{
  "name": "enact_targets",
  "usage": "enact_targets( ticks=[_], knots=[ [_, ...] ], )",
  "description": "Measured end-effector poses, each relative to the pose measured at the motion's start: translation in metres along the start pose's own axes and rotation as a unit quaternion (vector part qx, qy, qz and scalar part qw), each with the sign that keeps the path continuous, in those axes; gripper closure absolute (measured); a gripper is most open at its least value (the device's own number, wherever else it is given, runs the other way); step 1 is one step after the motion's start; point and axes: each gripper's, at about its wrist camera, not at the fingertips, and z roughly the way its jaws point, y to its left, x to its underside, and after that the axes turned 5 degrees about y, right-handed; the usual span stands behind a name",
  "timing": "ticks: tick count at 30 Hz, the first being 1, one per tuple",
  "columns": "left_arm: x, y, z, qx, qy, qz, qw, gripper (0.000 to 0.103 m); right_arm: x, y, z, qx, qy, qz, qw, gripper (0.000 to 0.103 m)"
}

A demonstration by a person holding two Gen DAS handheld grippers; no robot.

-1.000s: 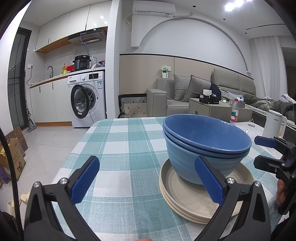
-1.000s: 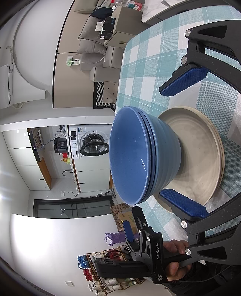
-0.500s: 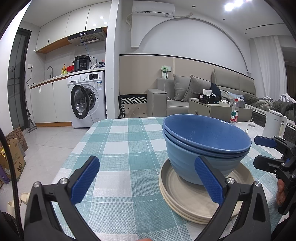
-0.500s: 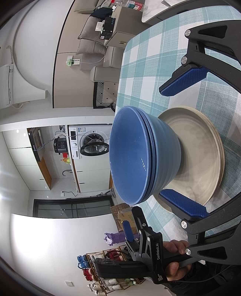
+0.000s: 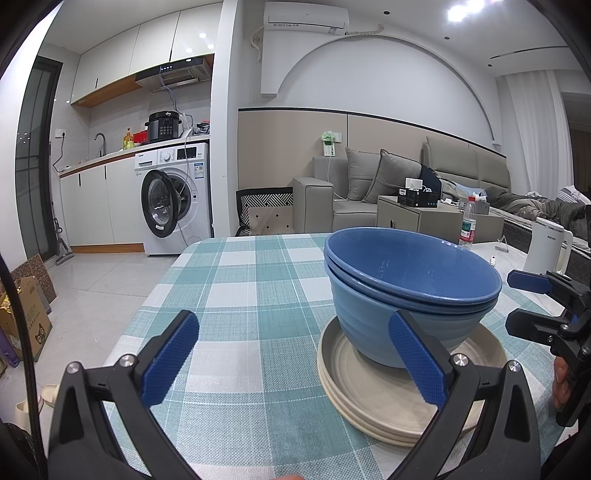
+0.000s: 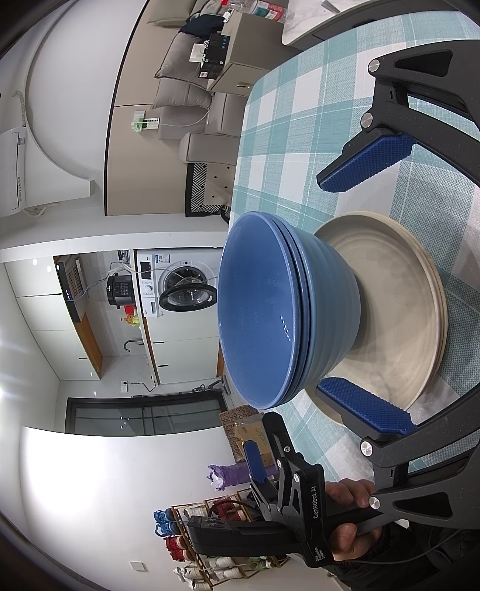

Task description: Organize plates and bowls

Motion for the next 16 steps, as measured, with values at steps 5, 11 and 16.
enact_targets(
  ticks=[5, 11, 16],
  knots=[
    [0.0001, 0.0000, 0.0000, 0.000, 0.000, 0.000, 1.0000, 0.000, 0.0000, 0.0000, 0.0000, 0.000, 0.000, 0.000, 1.000, 0.001],
    [-0.0013, -0.0003, -0.0008, -0.001, -0.002, 0.001, 1.0000, 0.000, -0.0001, 0.0000, 0.0000, 0.000, 0.000, 0.000, 1.000, 0.001],
    [-0.0011, -0.0004, -0.0007, -0.001, -0.002, 0.001, 1.0000, 0.000, -0.0001, 0.0001, 0.0000, 0.000, 0.000, 0.000, 1.000, 0.001]
  ],
)
